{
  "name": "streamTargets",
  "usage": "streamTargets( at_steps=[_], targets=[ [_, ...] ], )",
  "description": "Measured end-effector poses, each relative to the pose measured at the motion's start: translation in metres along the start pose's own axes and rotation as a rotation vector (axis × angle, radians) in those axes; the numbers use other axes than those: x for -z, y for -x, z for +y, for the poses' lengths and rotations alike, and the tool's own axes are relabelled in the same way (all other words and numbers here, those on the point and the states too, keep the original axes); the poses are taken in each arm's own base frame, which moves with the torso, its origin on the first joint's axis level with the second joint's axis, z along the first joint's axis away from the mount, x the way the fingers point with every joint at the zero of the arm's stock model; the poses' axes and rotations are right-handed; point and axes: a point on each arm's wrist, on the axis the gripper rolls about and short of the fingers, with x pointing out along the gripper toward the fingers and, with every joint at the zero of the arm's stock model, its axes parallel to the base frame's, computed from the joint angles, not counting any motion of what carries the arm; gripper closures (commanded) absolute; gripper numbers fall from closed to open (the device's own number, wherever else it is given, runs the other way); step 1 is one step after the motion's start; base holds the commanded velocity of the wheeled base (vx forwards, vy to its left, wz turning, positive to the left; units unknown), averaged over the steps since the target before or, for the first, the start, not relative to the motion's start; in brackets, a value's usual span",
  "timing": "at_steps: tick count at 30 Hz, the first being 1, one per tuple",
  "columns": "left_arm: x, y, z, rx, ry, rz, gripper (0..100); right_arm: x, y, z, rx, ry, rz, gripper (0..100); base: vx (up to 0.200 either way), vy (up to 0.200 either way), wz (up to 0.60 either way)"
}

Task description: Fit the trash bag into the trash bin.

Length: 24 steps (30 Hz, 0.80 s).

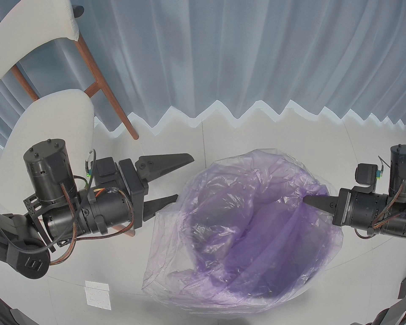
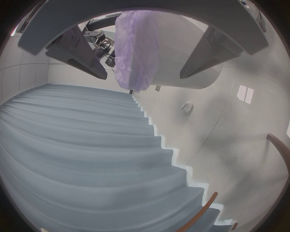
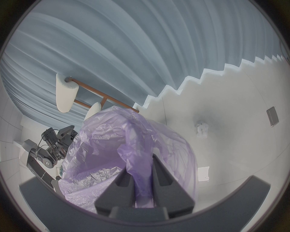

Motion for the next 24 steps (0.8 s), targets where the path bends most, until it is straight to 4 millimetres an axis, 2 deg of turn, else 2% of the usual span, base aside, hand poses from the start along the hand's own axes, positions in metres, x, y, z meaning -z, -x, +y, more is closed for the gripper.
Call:
streamTargets(
  at_steps=[2, 3, 15, 24],
  targets=[
    [0.0015, -0.0001, -0.0007, 0.002, 0.0, 0.005, 0, 0.0002, -0.0006, -0.0002, 0.001, 0.0, 0.002, 100, 0.0, 0.0, 0.0],
    [0.0029, -0.0001, -0.0012, 0.004, 0.001, 0.01, 100, 0.0003, -0.001, -0.0003, 0.002, 0.0, 0.002, 100, 0.0, 0.0, 0.0],
    [0.0105, 0.0022, 0.0, 0.005, 0.002, 0.03, 100, 0.0008, -0.0089, -0.0017, 0.009, -0.004, 0.018, 100, 0.0, 0.0, 0.0],
    [0.0021, 0.0024, 0.0079, -0.023, 0.009, 0.0, 100, -0.0057, -0.0078, 0.0015, -0.026, -0.014, -0.03, 100, 0.0, 0.0, 0.0]
  ],
)
